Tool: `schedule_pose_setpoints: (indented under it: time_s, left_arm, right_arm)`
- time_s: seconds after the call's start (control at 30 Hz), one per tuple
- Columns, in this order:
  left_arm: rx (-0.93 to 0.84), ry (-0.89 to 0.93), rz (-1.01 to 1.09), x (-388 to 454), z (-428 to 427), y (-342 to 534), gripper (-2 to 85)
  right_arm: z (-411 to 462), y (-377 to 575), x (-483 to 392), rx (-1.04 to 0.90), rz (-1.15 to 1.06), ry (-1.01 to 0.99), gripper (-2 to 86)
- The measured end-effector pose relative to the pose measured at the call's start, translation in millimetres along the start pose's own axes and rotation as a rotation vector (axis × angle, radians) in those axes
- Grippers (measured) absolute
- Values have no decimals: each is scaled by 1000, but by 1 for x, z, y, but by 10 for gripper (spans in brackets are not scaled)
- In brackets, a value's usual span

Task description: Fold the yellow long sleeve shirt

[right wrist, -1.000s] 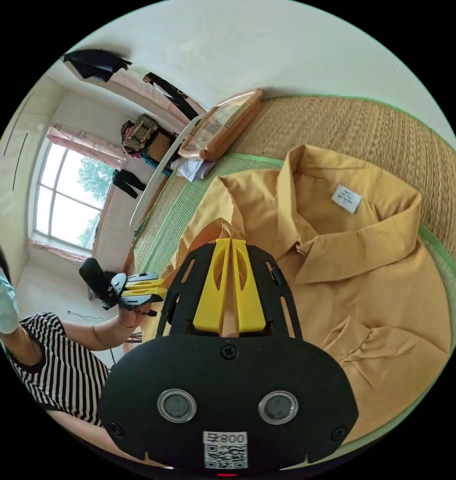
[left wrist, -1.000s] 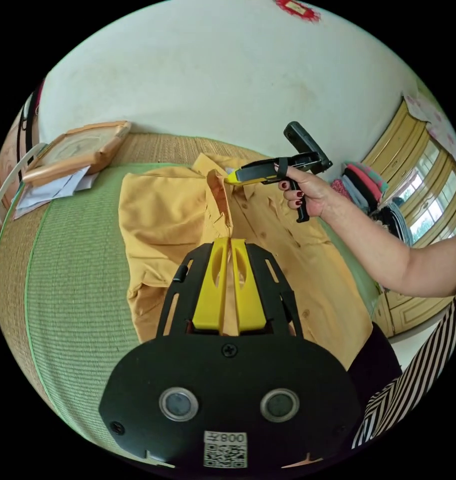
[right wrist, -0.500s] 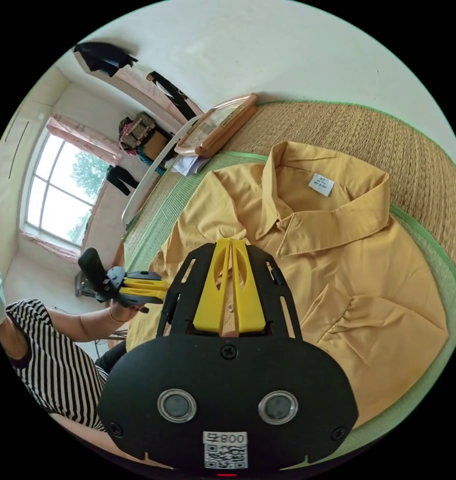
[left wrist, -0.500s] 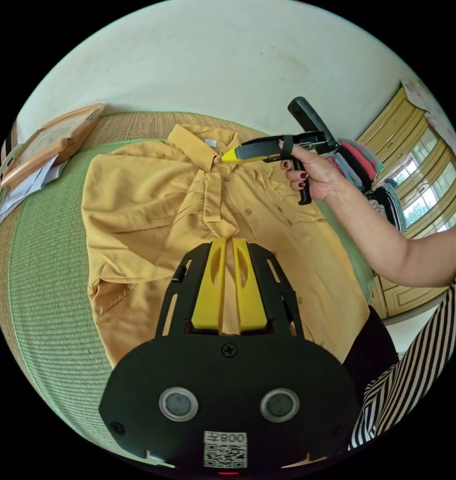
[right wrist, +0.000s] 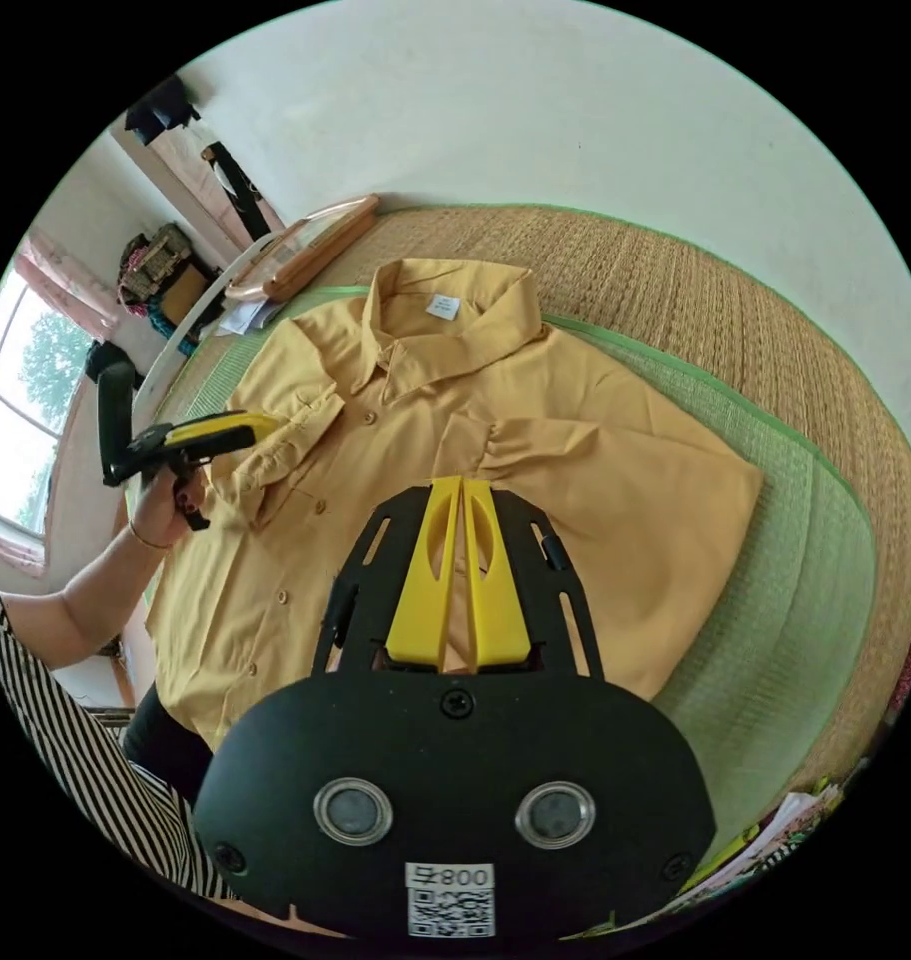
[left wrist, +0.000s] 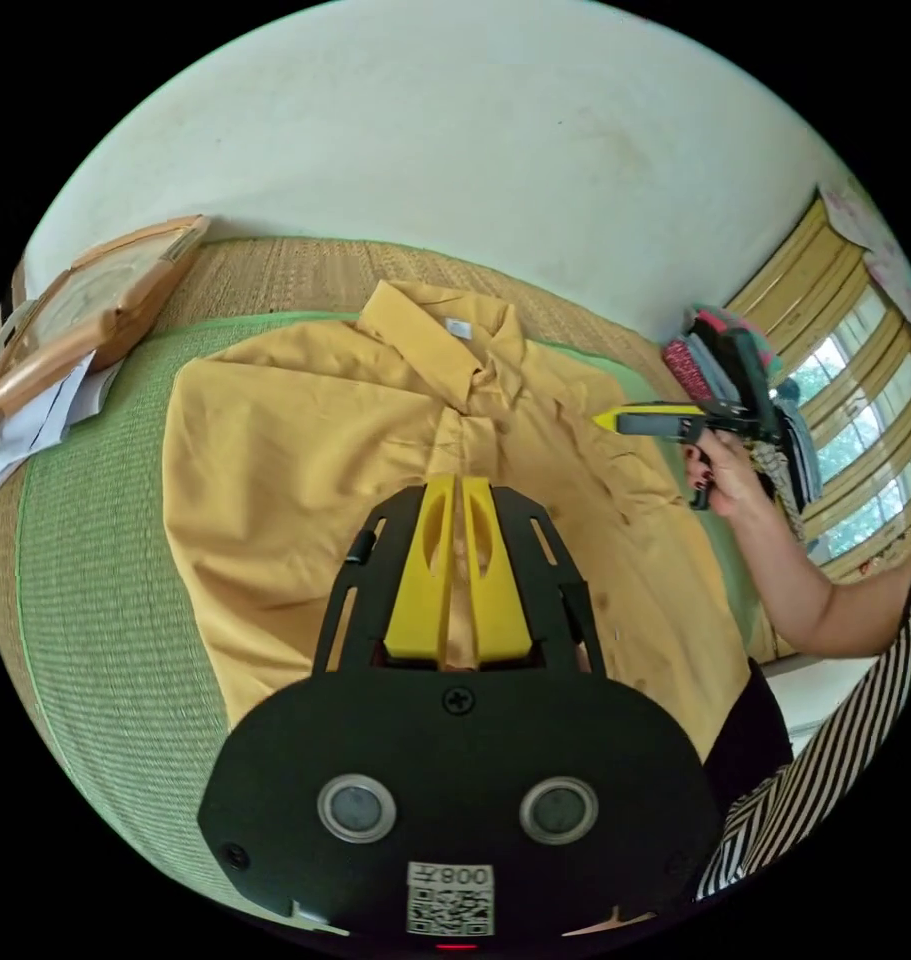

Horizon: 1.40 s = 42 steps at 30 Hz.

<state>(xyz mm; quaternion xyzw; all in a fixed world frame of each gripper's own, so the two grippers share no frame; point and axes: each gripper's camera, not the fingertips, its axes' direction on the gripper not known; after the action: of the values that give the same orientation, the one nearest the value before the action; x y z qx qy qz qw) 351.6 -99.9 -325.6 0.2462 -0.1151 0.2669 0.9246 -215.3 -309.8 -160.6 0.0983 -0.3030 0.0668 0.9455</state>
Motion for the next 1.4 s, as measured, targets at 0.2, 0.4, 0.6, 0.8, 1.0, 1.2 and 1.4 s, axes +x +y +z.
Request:
schedule_pose_setpoints:
  time_s: [0.2,0.4,0.6,0.8,1.0,1.2,1.4]
  left_arm:
    - [-61,-23,-42,2,11,-19,4]
    - [-86,-31,-38,10,19,-29,4]
    - [-78,-22,-35,15,21,-23,4]
    - [-89,-12,-48,14,31,3,4]
    - [-78,3,-62,6,43,22,4]
    - [-12,30,-56,0,39,53,4]
    - [-18,72,-91,-8,28,123,4]
  right_arm:
    - [31,24,-11,-29,-13,47,1]
    - [48,37,-19,-18,-20,-20,1]
    - [54,52,-22,4,-20,-70,1]
    - [60,85,-30,18,-20,-24,1]
    - [81,90,-26,8,-13,-80,1]
    - [72,119,-26,26,-20,-89,2]
    - [51,188,-16,23,13,-57,1]
